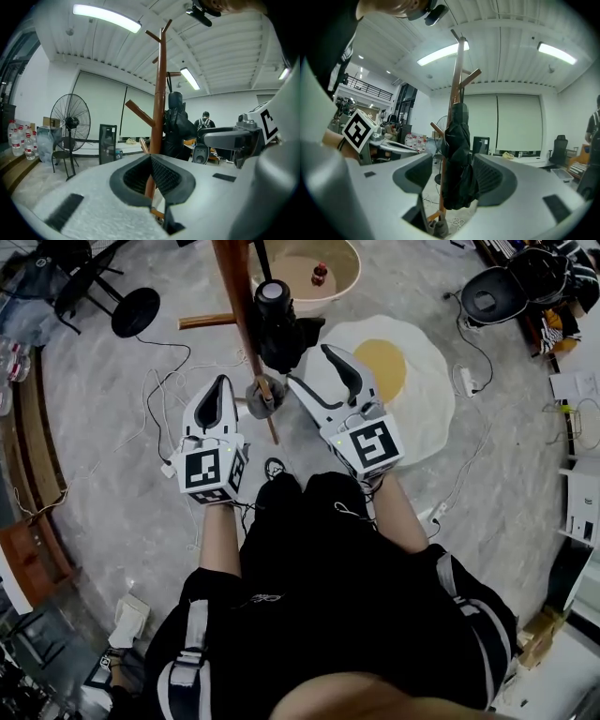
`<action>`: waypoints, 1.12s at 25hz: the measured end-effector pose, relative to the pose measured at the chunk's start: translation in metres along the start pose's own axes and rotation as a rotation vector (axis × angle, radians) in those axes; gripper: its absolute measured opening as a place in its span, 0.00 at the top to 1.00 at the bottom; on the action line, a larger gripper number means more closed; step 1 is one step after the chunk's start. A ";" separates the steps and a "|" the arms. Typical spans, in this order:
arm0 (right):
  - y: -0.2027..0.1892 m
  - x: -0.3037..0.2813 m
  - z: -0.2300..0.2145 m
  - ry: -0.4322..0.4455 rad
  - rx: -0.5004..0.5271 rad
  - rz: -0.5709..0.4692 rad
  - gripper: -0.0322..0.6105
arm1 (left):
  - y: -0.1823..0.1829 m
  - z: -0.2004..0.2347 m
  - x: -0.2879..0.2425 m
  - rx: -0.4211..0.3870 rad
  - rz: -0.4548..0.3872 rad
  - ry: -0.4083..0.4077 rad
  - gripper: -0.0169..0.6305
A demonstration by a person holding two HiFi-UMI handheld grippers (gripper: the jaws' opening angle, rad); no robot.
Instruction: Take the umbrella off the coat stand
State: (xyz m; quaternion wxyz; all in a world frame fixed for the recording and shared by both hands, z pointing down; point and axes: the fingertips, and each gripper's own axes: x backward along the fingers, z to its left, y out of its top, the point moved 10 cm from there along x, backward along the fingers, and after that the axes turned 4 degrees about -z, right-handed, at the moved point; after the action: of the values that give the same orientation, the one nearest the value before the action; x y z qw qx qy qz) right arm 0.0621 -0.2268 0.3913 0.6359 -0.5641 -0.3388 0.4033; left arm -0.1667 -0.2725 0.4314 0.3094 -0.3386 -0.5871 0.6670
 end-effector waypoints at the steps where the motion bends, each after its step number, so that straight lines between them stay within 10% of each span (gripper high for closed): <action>1: 0.000 -0.003 -0.001 0.005 -0.001 0.003 0.50 | -0.001 0.002 -0.002 0.004 0.004 0.002 0.98; 28: -0.012 -0.102 -0.025 0.400 0.095 0.038 0.35 | -0.019 -0.005 0.002 0.093 -0.006 0.352 0.98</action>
State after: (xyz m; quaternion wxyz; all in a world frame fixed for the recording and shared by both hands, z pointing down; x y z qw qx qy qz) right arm 0.0399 -0.3299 0.4023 0.7086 -0.6085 -0.1757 0.3110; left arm -0.1632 -0.2656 0.4501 0.4246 -0.4337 -0.4935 0.6229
